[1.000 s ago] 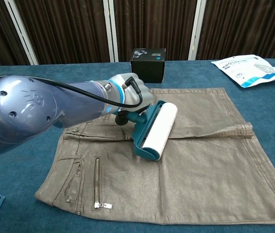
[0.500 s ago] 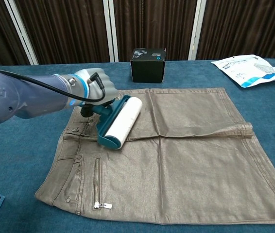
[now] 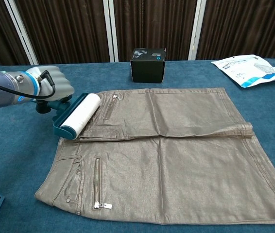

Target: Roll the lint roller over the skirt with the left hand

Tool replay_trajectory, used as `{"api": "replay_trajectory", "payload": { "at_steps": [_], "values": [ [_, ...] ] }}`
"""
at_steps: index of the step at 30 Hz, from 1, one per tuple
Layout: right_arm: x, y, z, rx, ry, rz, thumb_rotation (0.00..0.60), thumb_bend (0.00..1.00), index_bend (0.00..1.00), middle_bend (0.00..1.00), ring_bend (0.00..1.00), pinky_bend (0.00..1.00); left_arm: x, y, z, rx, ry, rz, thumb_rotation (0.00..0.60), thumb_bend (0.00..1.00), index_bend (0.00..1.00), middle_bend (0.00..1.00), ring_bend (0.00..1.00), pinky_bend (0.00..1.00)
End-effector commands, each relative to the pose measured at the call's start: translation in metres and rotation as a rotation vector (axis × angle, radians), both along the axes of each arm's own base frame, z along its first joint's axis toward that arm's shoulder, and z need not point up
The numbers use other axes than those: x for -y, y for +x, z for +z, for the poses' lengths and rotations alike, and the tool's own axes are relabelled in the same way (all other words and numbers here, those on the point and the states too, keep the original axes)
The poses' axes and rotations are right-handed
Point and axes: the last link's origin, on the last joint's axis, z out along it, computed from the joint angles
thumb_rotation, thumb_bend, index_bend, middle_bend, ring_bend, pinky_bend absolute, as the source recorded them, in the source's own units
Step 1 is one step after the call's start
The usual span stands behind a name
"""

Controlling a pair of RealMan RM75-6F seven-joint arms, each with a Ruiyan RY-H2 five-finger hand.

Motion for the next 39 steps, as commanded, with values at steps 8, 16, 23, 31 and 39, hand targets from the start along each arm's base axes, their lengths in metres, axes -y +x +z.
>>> {"api": "replay_trajectory", "payload": {
  "at_steps": [8, 16, 23, 31, 39],
  "values": [
    [-0.001, 0.002, -0.001, -0.004, 0.005, 0.004, 0.6, 0.0, 0.0, 0.0, 0.0, 0.0, 0.003, -0.043, 0.021, 0.022, 0.038, 0.074, 0.6, 0.74, 0.72, 0.52, 0.42, 0.45],
    [-0.002, 0.005, -0.005, -0.01, 0.015, 0.012, 0.6, 0.0, 0.0, 0.0, 0.0, 0.0, 0.004, -0.073, 0.033, 0.064, 0.073, 0.137, 0.6, 0.71, 0.68, 0.49, 0.42, 0.45],
    [-0.003, 0.007, -0.007, -0.012, 0.021, 0.017, 0.6, 0.0, 0.0, 0.0, 0.0, 0.0, 0.008, -0.078, 0.045, 0.223, 0.112, 0.188, 0.6, 0.01, 0.06, 0.0, 0.0, 0.12],
    [-0.005, 0.01, -0.008, -0.015, 0.028, 0.04, 0.6, 0.0, 0.0, 0.0, 0.0, 0.0, 0.022, -0.066, 0.092, 0.531, 0.255, 0.201, 0.6, 0.0, 0.0, 0.0, 0.0, 0.02],
    [-0.007, 0.014, -0.009, -0.025, 0.029, 0.069, 0.6, 0.0, 0.0, 0.0, 0.0, 0.0, 0.068, -0.063, 0.144, 0.899, 0.436, 0.128, 0.6, 0.0, 0.0, 0.0, 0.0, 0.0]
  ]
}}
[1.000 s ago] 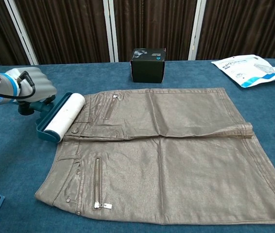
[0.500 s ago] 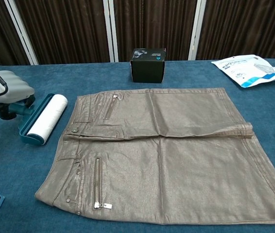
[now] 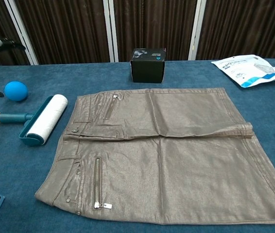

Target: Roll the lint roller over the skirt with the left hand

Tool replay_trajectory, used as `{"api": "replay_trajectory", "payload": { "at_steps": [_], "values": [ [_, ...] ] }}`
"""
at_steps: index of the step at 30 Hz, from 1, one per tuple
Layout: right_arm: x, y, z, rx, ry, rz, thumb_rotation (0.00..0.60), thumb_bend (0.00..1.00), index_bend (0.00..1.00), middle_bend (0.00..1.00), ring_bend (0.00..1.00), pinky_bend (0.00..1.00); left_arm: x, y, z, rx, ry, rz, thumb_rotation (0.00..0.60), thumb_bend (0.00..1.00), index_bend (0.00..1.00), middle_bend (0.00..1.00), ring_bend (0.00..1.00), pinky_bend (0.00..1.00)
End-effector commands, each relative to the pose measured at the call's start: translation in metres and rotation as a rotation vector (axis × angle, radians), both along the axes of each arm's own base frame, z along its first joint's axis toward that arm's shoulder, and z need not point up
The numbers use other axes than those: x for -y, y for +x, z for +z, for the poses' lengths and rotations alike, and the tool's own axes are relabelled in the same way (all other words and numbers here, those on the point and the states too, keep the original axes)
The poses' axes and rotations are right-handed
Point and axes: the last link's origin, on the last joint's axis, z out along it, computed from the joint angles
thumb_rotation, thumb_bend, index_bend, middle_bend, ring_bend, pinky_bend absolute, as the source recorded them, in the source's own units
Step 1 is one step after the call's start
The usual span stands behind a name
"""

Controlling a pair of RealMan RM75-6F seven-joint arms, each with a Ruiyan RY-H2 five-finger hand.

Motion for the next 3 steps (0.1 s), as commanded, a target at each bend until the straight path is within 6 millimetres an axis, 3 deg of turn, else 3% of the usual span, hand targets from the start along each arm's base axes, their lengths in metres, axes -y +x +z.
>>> {"api": "replay_trajectory", "payload": {
  "at_steps": [1, 3],
  "values": [
    [-0.001, 0.001, -0.001, -0.003, 0.004, 0.005, 0.6, 0.0, 0.0, 0.0, 0.0, 0.0, 0.038, -0.005, 0.037, 0.19, 0.148, -0.037, 0.6, 0.0, 0.0, 0.0, 0.0, 0.0],
    [-0.003, 0.001, -0.001, -0.006, 0.005, 0.008, 0.6, 0.0, 0.0, 0.0, 0.0, 0.0, 0.067, -0.021, 0.048, 0.238, 0.192, -0.015, 0.6, 0.0, 0.0, 0.0, 0.0, 0.0]
  ]
}}
